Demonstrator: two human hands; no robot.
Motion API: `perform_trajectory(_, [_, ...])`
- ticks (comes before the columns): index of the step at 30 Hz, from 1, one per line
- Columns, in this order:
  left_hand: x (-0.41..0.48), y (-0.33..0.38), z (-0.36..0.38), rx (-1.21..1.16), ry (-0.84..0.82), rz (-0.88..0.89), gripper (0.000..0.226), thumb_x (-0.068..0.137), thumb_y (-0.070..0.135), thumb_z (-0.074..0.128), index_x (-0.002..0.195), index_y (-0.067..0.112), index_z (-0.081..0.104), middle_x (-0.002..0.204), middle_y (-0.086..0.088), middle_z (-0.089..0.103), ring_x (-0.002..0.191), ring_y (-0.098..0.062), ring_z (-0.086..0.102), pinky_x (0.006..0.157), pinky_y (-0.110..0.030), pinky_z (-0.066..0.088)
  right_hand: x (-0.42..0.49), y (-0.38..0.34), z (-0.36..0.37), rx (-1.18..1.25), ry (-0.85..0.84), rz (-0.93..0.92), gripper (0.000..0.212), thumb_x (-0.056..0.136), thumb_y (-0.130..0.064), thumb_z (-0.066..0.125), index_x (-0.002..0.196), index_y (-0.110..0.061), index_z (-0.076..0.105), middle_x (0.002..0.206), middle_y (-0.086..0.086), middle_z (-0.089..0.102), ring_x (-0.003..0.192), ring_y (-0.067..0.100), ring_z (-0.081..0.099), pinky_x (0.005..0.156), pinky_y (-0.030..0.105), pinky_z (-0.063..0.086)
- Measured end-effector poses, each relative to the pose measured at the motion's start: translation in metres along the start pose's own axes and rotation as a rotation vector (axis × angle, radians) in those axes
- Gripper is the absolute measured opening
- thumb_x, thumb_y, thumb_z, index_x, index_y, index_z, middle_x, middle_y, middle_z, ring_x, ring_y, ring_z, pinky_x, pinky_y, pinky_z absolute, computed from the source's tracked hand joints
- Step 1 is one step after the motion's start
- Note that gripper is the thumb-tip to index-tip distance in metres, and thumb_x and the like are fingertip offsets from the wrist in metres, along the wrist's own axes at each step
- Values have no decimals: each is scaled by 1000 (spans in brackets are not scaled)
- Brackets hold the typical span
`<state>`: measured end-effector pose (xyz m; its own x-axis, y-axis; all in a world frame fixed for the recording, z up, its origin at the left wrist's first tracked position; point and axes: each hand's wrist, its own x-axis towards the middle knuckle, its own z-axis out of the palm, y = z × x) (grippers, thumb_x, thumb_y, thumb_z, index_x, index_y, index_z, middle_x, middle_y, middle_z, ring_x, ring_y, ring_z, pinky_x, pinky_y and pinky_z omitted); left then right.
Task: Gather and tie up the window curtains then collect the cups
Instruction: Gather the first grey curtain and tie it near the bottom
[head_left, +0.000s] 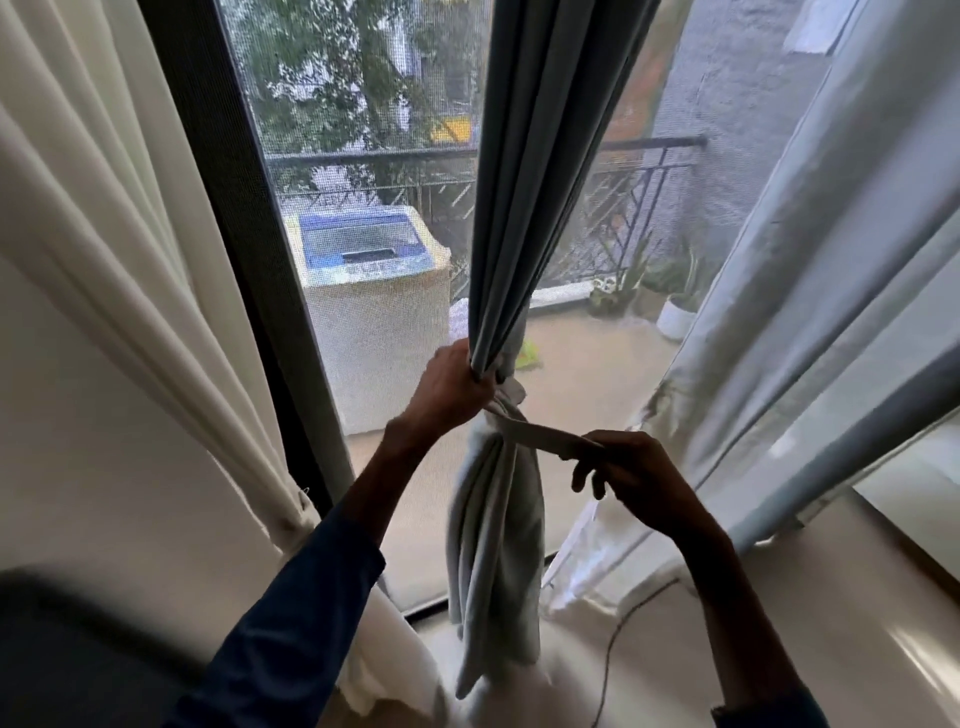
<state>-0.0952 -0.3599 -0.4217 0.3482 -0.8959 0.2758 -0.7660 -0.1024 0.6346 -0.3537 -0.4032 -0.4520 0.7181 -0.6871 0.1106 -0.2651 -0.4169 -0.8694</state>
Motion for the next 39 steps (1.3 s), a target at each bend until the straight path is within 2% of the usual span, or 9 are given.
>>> perform_trajectory(6, [-20,-2,5,-221,-99,109,26,92,28,53,88,6,66,82,-10,70,74,-25,68,67,-45,56,-5,12,1,-257,148,-7,19,97,-14,63,93,-26,77,90,-14,76,91,2,69,77,24,50])
perform_trajectory(8, [-28,-1,5,-313,-141,138,26,93,29,54,92,6,67,85,-10,71,79,-24,69,70,-46,57,-4,19,-4,-365,259,-2,16,95,-18,65,94,-28,79,90,-15,76,88,-1,68,73,18,48])
perform_trajectory(12, [-41,6,11,-386,-145,192,16,93,20,61,87,8,70,82,-6,74,78,-20,71,68,-40,58,4,34,-8,-525,435,33,9,88,-27,70,92,-28,77,95,-10,73,97,12,67,83,38,54])
perform_trajectory(16, [-51,15,20,-442,-167,178,22,87,39,73,85,18,75,80,3,76,75,-14,73,67,-40,59,2,22,4,-465,540,208,9,88,-30,73,94,-29,78,91,-5,73,83,16,69,76,34,55])
perform_trajectory(20, [-53,17,23,-405,-133,181,20,91,35,69,84,18,75,75,4,75,69,-4,70,61,-26,54,6,12,17,-147,564,169,18,89,-2,66,89,-14,79,70,-7,73,57,10,71,56,31,60])
perform_trajectory(25, [-49,11,24,-242,-47,183,21,87,39,64,83,19,70,74,7,68,69,-6,64,58,-20,42,9,-14,14,481,519,167,26,92,11,59,114,6,71,102,14,76,88,25,75,70,27,61])
perform_trajectory(29, [-44,9,26,-202,-7,175,24,86,39,60,84,16,68,77,0,67,71,-17,64,59,-26,40,9,-30,15,627,433,119,27,92,4,65,119,7,67,111,12,74,100,24,74,80,29,60])
perform_trajectory(35, [-45,19,25,-235,-13,122,42,82,53,53,78,13,65,66,2,64,62,-16,62,55,-34,49,15,-29,26,332,643,5,18,89,3,70,104,-4,77,103,14,75,87,24,76,75,40,63])
perform_trajectory(39, [-43,24,26,-252,-12,108,34,86,52,53,72,22,59,61,7,59,56,-7,59,52,-27,47,10,-36,35,-39,757,-145,37,80,13,68,105,-12,80,96,-3,78,85,4,75,74,27,62])
